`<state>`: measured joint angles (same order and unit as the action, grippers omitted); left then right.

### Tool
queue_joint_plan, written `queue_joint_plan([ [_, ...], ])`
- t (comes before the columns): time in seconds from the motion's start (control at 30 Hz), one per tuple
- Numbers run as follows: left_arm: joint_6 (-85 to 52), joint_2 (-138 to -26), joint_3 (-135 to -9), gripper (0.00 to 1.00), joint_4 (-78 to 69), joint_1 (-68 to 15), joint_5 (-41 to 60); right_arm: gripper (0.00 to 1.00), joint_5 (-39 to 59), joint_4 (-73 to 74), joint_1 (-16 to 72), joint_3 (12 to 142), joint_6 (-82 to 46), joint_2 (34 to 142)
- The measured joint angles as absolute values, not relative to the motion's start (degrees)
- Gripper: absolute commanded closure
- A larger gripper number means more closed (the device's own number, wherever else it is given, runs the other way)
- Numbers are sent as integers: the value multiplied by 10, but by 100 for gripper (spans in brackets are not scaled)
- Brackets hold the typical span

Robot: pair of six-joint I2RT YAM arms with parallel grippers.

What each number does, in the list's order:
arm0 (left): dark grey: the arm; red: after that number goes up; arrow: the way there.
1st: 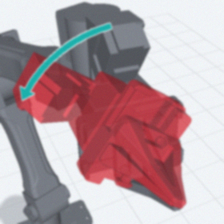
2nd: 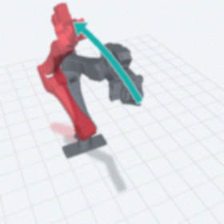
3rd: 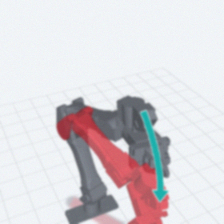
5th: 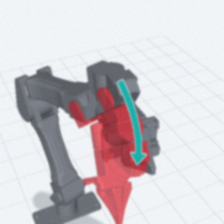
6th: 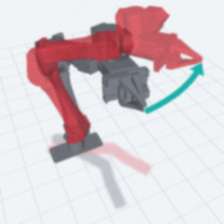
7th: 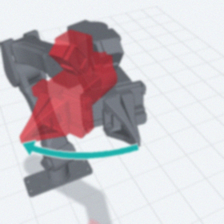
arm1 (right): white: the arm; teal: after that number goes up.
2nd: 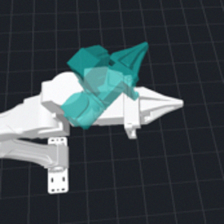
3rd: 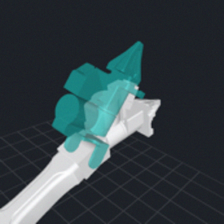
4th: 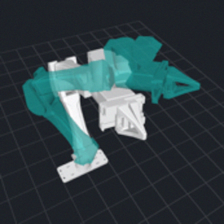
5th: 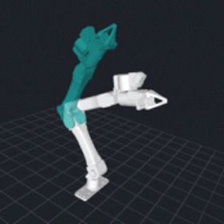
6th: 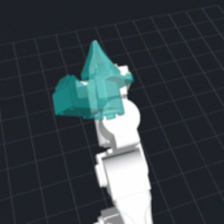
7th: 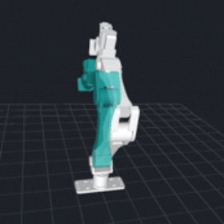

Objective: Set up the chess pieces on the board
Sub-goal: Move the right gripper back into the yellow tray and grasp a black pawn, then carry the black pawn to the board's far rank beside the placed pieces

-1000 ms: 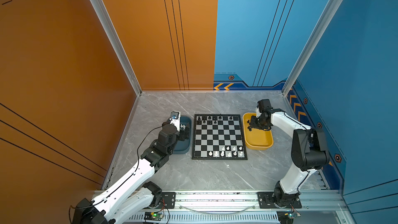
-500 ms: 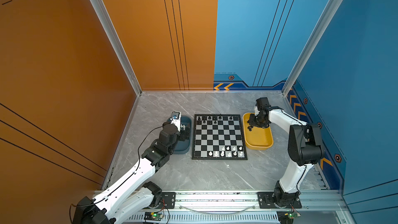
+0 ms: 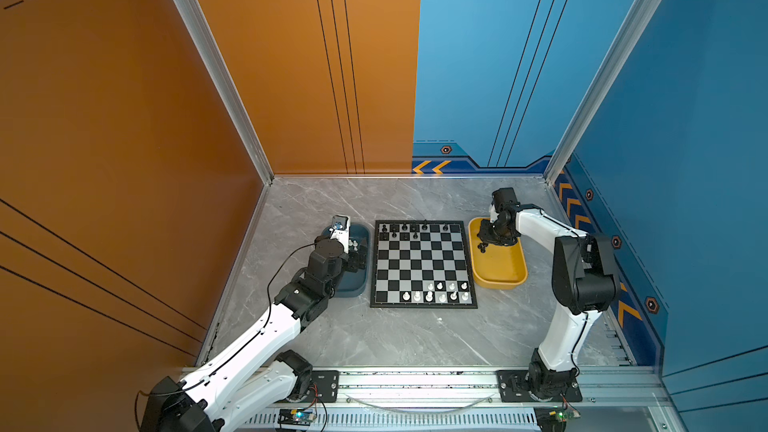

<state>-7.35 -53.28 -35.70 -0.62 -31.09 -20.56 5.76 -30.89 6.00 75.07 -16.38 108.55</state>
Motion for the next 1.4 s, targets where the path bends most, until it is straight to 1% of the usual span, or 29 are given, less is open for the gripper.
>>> queue_joint_plan([
  [0.5,-74,-533,-357,10,-6,-311,-206,81,58,-310,60,758,-164,1095],
  [1.0,-74,-533,-357,9,-6,-311,-206,96,57,-311,60,762,-164,1096],
  [1.23,-74,-533,-357,9,-6,-311,-206,98,38,-326,68,764,-163,1094],
  [1.4,-73,-530,-357,9,-6,-311,-206,98,23,-347,83,764,-161,1065],
])
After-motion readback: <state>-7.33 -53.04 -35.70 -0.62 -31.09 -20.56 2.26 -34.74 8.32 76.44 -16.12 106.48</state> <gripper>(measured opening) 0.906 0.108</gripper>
